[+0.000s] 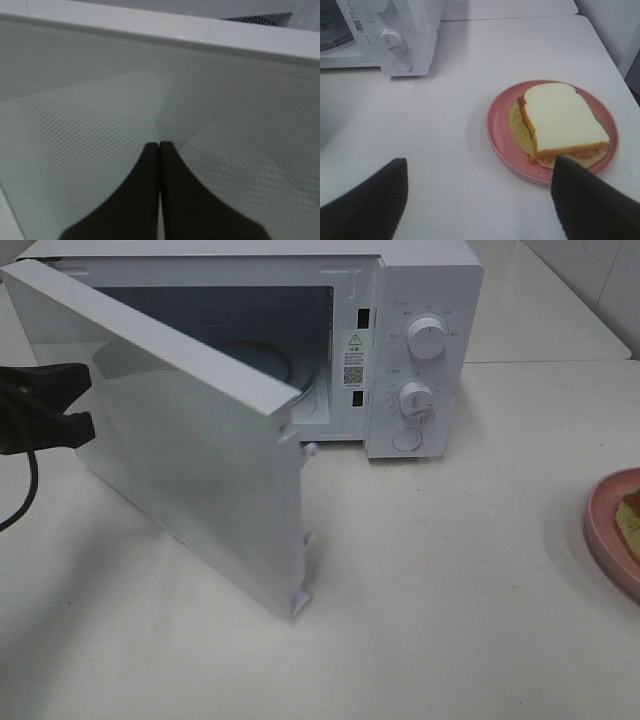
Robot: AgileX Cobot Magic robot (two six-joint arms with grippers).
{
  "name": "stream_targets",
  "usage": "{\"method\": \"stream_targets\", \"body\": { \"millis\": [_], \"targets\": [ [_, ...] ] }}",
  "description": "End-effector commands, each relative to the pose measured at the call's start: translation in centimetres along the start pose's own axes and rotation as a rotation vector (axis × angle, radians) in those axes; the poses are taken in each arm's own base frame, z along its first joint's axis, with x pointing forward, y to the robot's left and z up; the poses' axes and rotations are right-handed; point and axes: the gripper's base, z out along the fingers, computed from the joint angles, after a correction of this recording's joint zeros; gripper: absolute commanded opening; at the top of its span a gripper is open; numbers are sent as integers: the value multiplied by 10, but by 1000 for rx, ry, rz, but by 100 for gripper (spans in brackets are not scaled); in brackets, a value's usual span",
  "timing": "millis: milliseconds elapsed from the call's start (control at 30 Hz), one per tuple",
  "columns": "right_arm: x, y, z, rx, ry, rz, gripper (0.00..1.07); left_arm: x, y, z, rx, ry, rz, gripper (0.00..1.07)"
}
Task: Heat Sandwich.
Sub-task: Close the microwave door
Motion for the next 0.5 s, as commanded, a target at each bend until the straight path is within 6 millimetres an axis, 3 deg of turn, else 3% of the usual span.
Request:
{"method": "stream_targets", "body": {
  "millis": [33,500],
  "targets": [
    [2,0,-3,3,-33,-8,76,-8,-9,11,1,-37,-13,0],
    [2,0,-3,3,-33,-8,76,-13,-53,60,82,-10,-7,0]
  ]
}}
